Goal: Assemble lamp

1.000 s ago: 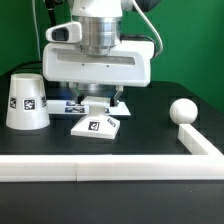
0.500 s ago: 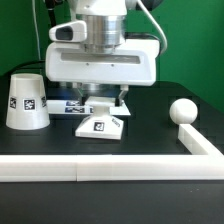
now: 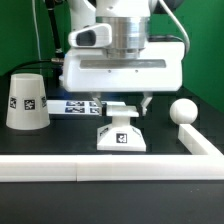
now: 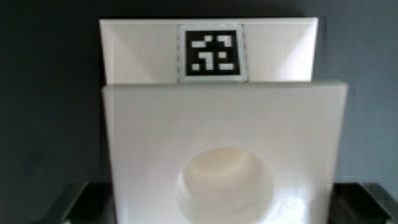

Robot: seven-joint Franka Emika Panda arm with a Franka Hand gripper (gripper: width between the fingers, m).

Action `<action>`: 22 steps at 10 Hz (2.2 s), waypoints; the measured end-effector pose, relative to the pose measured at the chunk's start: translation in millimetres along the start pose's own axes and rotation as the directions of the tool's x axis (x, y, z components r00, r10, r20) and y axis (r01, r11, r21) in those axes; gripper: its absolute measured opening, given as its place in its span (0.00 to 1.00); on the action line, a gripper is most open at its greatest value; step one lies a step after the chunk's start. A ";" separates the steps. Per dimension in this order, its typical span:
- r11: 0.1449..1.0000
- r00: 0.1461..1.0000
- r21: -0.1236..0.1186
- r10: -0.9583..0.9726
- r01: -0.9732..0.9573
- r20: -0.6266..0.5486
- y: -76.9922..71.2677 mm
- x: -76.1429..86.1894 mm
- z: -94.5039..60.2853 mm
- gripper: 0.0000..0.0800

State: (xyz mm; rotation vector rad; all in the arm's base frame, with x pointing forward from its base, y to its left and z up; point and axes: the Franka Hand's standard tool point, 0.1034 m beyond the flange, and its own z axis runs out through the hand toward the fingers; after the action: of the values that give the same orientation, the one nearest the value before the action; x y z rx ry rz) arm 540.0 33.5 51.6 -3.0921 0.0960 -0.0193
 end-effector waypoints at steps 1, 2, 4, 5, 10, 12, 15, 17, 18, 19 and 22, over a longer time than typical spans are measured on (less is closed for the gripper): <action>1.000 1.000 0.002 -0.013 0.013 -0.010 -6.4 7.9 0.5 0.67; 1.000 0.999 0.005 -0.026 0.026 -0.024 -12.7 19.7 0.9 0.67; 0.999 0.998 0.011 -0.045 0.046 -0.046 -33.0 36.7 1.8 0.67; 0.999 0.997 0.015 -0.049 0.050 -0.056 -44.1 44.4 2.5 0.67; 0.999 0.996 0.026 -0.030 0.033 -0.087 -64.5 69.3 3.5 0.67; 0.999 0.996 0.026 -0.034 0.036 -0.087 -64.5 69.1 3.7 0.67; 0.999 0.996 0.026 -0.030 0.032 -0.087 -63.8 67.8 2.7 0.86; 0.999 0.997 0.024 0.038 -0.037 -0.066 -60.0 38.5 -10.8 0.87; 0.996 0.995 0.023 0.082 -0.081 -0.054 -61.2 22.0 -17.0 0.87; 0.993 0.992 0.020 0.120 -0.120 -0.046 -67.0 4.5 -24.1 0.87; 0.967 0.967 0.024 0.254 -0.253 -0.014 -74.3 -41.0 -23.2 0.87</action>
Offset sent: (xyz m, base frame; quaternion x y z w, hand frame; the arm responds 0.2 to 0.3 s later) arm 0.0301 0.0387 -0.0146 0.0039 0.0021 0.0002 1.0000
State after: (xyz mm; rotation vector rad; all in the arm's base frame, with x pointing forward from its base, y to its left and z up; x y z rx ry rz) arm 503.3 109.1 77.9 -3.0318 0.4873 -0.0370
